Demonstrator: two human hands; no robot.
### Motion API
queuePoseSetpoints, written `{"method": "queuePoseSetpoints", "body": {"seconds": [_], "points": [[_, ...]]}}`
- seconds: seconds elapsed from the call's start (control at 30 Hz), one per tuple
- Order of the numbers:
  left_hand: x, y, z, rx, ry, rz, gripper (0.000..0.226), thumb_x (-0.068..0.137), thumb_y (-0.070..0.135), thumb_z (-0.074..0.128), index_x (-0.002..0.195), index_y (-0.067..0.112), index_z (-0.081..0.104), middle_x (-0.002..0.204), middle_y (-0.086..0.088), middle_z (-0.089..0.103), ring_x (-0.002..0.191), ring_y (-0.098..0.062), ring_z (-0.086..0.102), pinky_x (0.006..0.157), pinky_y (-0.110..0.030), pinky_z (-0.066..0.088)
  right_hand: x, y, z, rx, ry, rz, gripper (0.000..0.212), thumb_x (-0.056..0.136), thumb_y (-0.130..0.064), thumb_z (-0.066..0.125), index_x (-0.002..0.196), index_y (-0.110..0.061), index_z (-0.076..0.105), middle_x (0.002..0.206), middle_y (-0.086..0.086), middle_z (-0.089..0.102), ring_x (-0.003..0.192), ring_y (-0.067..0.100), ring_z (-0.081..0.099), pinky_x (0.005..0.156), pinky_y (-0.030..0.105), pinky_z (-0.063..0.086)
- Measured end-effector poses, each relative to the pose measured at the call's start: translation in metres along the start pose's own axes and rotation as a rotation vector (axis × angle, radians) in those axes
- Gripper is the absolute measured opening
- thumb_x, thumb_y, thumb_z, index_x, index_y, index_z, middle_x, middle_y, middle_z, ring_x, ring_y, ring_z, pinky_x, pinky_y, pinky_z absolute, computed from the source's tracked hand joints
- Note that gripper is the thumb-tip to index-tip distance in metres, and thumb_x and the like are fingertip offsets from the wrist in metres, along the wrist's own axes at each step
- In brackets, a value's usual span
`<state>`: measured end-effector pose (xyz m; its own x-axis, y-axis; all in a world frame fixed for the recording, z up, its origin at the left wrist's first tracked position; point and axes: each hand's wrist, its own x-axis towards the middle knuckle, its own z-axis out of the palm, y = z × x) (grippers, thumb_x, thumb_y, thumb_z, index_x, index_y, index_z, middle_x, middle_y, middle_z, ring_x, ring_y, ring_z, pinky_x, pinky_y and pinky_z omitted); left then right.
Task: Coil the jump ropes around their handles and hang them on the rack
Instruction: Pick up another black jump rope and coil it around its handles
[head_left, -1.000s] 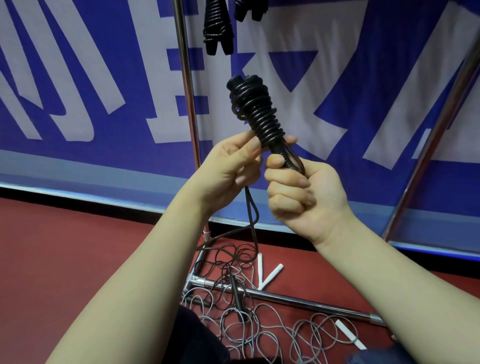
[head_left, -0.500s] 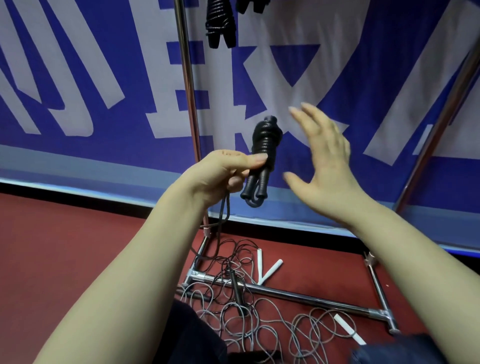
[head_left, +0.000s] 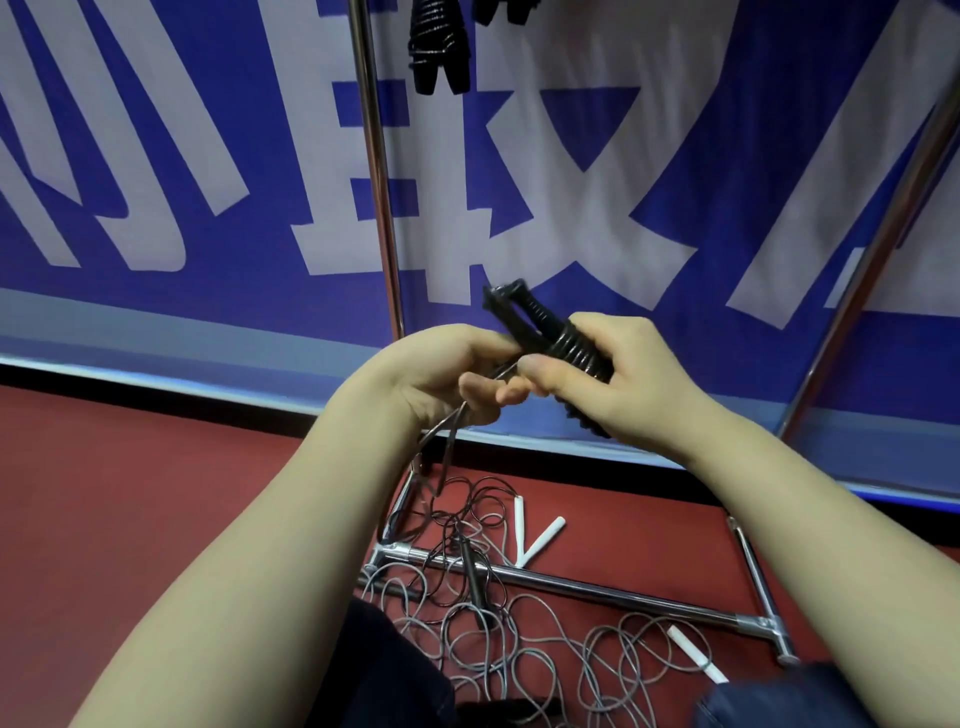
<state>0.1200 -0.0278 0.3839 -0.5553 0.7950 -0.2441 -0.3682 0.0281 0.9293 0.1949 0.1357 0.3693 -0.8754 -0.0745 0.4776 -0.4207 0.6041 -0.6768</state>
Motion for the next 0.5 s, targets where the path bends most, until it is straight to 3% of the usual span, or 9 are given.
{"method": "queuePoseSetpoints", "body": {"seconds": [0.1,0.17,0.27,0.33,0.43,0.5], "points": [[0.000,0.002,0.001,0.025,-0.031,0.012,0.033,0.086,0.012,0.044,0.063,0.000,0.063,0.047,-0.005,0.047,0.023,-0.001,0.028,0.029,-0.007,0.022,0.001,-0.005,-0.003,0.139,0.018,0.037,0.014,0.089,-0.027,0.069,0.090,-0.016,0.061,0.071,0.011,0.068,0.055,0.026,0.065,0.048,0.036,0.055],[0.000,0.001,0.000,0.052,-0.009,-0.016,0.033,0.091,0.010,0.040,0.068,-0.003,0.061,0.048,-0.007,0.048,0.023,-0.001,0.029,0.028,-0.007,0.021,0.001,-0.006,-0.003,0.153,-0.028,0.056,0.019,0.090,-0.025,0.068,0.106,-0.022,0.059,0.073,0.006,0.069,0.055,0.027,0.064,0.050,0.039,0.057],[0.004,0.000,0.000,0.117,0.042,0.005,0.028,0.103,0.010,0.034,0.090,-0.004,0.055,0.059,-0.009,0.054,0.025,-0.003,0.031,0.026,-0.008,0.022,0.002,-0.003,-0.005,0.147,-0.028,0.091,0.019,0.088,-0.024,0.070,0.103,-0.018,0.061,0.072,0.005,0.069,0.052,0.022,0.058,0.046,0.034,0.051],[0.004,0.000,-0.001,0.210,0.094,0.081,0.018,0.099,0.014,0.049,0.100,-0.002,0.057,0.076,-0.010,0.059,0.030,-0.003,0.034,0.028,-0.008,0.026,0.005,0.004,-0.009,0.173,0.030,0.167,0.023,0.086,-0.028,0.073,0.102,-0.017,0.061,0.067,0.003,0.066,0.050,0.018,0.056,0.044,0.031,0.048],[0.002,-0.002,-0.008,0.434,0.175,0.193,0.017,0.082,0.011,0.069,0.093,0.003,0.060,0.084,-0.009,0.058,0.040,-0.002,0.043,0.036,-0.010,0.030,0.009,0.017,-0.023,0.201,0.124,0.265,0.023,0.086,-0.028,0.073,0.096,-0.010,0.061,0.059,-0.002,0.063,0.045,0.016,0.054,0.042,0.030,0.045],[0.003,-0.004,-0.007,0.592,0.235,0.257,0.010,0.087,0.011,0.069,0.093,0.004,0.064,0.082,-0.009,0.059,0.047,-0.008,0.053,0.043,-0.014,0.039,0.009,0.024,-0.032,0.219,0.152,0.295,0.023,0.087,-0.027,0.073,0.093,-0.006,0.063,0.060,-0.003,0.066,0.047,0.017,0.056,0.042,0.030,0.046]]}}
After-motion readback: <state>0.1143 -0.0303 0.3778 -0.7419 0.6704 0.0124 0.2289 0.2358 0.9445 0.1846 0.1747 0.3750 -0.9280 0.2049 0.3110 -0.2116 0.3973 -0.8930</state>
